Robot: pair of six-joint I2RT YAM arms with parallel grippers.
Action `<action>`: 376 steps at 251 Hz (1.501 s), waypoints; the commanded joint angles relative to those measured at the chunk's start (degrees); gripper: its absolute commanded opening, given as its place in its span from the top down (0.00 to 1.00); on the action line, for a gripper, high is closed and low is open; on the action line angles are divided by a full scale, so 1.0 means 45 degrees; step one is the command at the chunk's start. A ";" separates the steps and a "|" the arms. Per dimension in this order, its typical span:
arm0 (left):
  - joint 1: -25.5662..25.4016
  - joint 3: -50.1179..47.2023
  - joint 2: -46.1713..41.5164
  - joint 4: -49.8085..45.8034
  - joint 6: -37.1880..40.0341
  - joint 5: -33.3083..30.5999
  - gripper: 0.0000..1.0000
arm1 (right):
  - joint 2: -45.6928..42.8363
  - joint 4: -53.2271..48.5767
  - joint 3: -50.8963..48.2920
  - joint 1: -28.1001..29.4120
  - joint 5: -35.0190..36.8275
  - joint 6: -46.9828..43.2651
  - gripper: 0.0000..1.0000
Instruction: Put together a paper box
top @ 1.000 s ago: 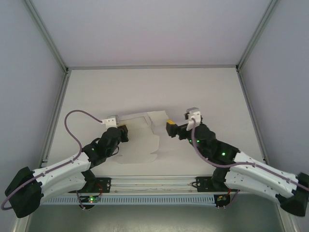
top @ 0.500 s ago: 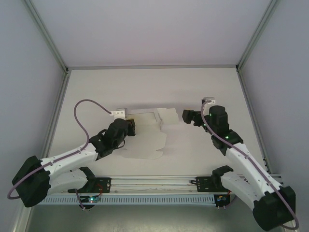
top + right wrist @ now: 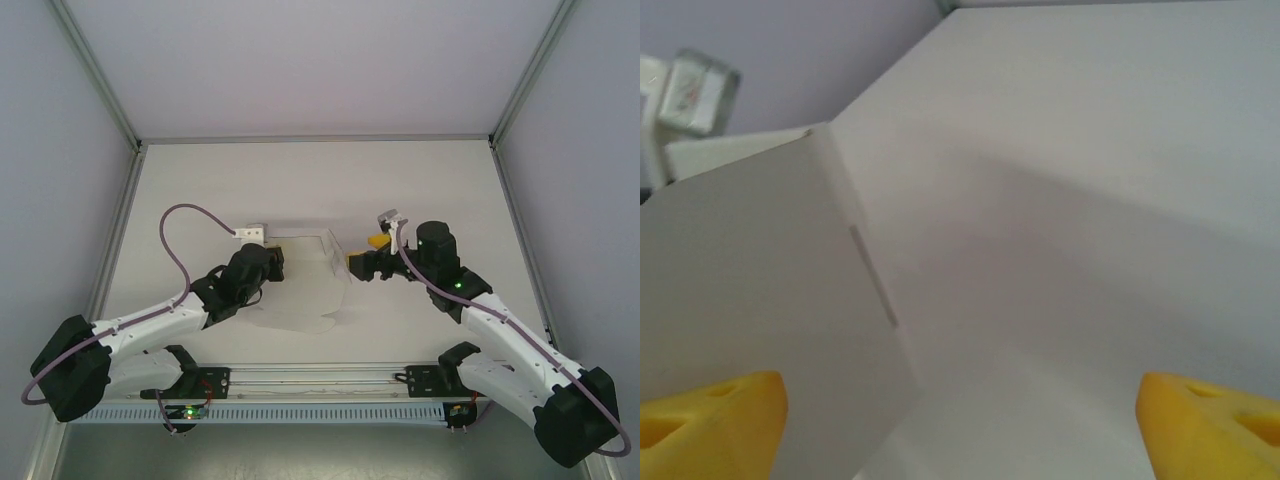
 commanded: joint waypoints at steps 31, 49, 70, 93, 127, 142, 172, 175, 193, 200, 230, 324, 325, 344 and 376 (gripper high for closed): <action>-0.0133 -0.0117 -0.0499 0.0053 -0.0049 -0.0087 1.00 | 0.0488 0.0372 0.0134 0.0943 -0.1374 -0.1393 0.11; -0.0125 -0.0107 -0.0427 0.0065 0.0041 -0.0001 1.00 | 0.0862 0.0378 0.0441 0.1187 -0.1377 -0.1710 0.12; -0.0136 0.0004 -0.0249 -0.0027 0.0150 0.0026 1.00 | 0.1217 0.0376 0.0771 0.1435 -0.1449 -0.2057 0.13; -0.0136 0.0088 -0.0095 -0.0041 0.0223 0.0123 1.00 | 0.1509 0.0411 0.1036 0.1605 -0.1340 -0.2246 0.13; -0.0135 0.0132 0.0010 0.0021 0.0302 0.0394 1.00 | 0.1984 0.0429 0.1348 0.1803 -0.1045 -0.2330 0.12; -0.0141 0.0142 0.0054 0.0011 0.0312 0.0385 1.00 | 0.2174 0.0467 0.1455 0.1911 -0.1021 -0.2346 0.12; -0.0135 0.0228 0.0238 -0.0171 0.0303 0.0208 1.00 | 0.2364 0.0372 0.1668 0.2165 -0.1022 -0.2216 0.12; -0.0136 0.0246 0.0261 -0.0177 0.0346 0.0186 1.00 | 0.2371 0.0353 0.1685 0.2185 -0.1018 -0.2182 0.12; -0.0135 0.0295 0.0377 -0.0260 0.0346 -0.0018 1.00 | 0.2291 0.0207 0.1797 0.2255 -0.0732 -0.1879 0.12; -0.0135 0.0298 0.0419 -0.0273 0.0339 -0.0066 1.00 | 0.2220 0.0167 0.1794 0.2264 -0.0643 -0.1797 0.12; -0.0133 0.0309 0.0503 -0.0195 0.0380 -0.0073 1.00 | 0.2012 0.0089 0.1807 0.2265 -0.0613 -0.1554 0.12; -0.0136 0.0189 0.0340 0.0362 0.0666 0.0598 1.00 | 0.2956 0.0347 0.2149 0.2467 -0.0550 -0.1352 0.13; -0.0126 0.0190 0.0351 0.0357 0.0659 0.0601 1.00 | 0.2962 0.0340 0.2150 0.2474 -0.0532 -0.1353 0.13; -0.0133 0.0290 0.0430 0.0268 0.0595 0.0561 1.00 | 0.3138 0.0334 0.2295 0.2734 0.0078 -0.1278 0.14; -0.0136 0.0442 0.0555 0.0200 0.0587 0.0664 1.00 | 0.3374 0.0205 0.2459 0.3186 0.1898 -0.0960 0.16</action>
